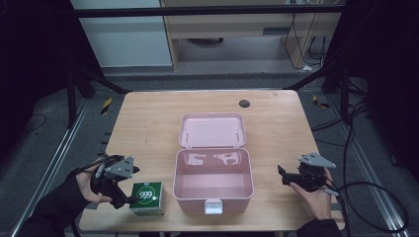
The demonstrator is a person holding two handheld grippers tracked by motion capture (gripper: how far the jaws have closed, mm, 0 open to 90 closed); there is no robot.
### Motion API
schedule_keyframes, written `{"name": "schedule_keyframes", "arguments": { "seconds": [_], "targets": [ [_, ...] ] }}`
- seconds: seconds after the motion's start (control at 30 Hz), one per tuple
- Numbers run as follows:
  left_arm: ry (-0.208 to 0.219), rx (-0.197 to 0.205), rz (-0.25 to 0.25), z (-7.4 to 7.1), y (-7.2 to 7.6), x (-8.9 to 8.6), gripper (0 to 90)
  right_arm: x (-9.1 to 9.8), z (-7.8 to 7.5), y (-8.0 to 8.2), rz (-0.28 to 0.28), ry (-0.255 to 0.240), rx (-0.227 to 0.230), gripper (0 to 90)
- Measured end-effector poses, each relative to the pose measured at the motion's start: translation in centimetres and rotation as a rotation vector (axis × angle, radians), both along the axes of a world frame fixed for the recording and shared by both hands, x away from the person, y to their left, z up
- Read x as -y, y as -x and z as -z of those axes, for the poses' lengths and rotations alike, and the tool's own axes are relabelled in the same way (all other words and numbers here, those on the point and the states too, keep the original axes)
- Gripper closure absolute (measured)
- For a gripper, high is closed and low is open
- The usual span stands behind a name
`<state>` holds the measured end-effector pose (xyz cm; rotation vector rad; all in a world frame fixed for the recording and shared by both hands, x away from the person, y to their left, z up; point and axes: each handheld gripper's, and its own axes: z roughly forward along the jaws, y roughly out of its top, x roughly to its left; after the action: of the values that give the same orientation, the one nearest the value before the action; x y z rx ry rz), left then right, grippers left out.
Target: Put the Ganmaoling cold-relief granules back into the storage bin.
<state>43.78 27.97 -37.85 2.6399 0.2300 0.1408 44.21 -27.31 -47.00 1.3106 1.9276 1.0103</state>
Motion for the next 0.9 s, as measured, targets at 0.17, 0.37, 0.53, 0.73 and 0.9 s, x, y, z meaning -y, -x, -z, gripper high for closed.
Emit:
{"name": "schedule_keyframes", "arguments": {
  "seconds": [0.17, 0.37, 0.53, 0.73, 0.9],
  "targets": [
    [-0.006, -0.009, 0.008, 0.5, -0.1, 0.4, 6.3, 0.0, 0.0, 0.0, 0.000, 0.001, -0.001, 4.3],
    [-0.015, -0.021, 0.016, 1.1, -0.1, 1.0, 5.8, 0.0, 0.1, 0.0, -0.003, 0.009, -0.003, 4.0],
    [-0.022, -0.029, 0.021, 1.7, -0.1, 1.3, 5.6, -0.1, 0.1, 0.0, -0.005, 0.014, -0.009, 3.7],
    [-0.043, -0.035, 0.028, 2.4, -0.1, 1.8, 5.0, -0.1, 0.2, -0.1, -0.006, 0.021, -0.013, 3.5],
    [-0.050, -0.037, 0.030, 2.8, 0.0, 2.2, 4.0, -0.1, 0.2, -0.1, -0.005, 0.025, -0.015, 3.3]
  ]
}}
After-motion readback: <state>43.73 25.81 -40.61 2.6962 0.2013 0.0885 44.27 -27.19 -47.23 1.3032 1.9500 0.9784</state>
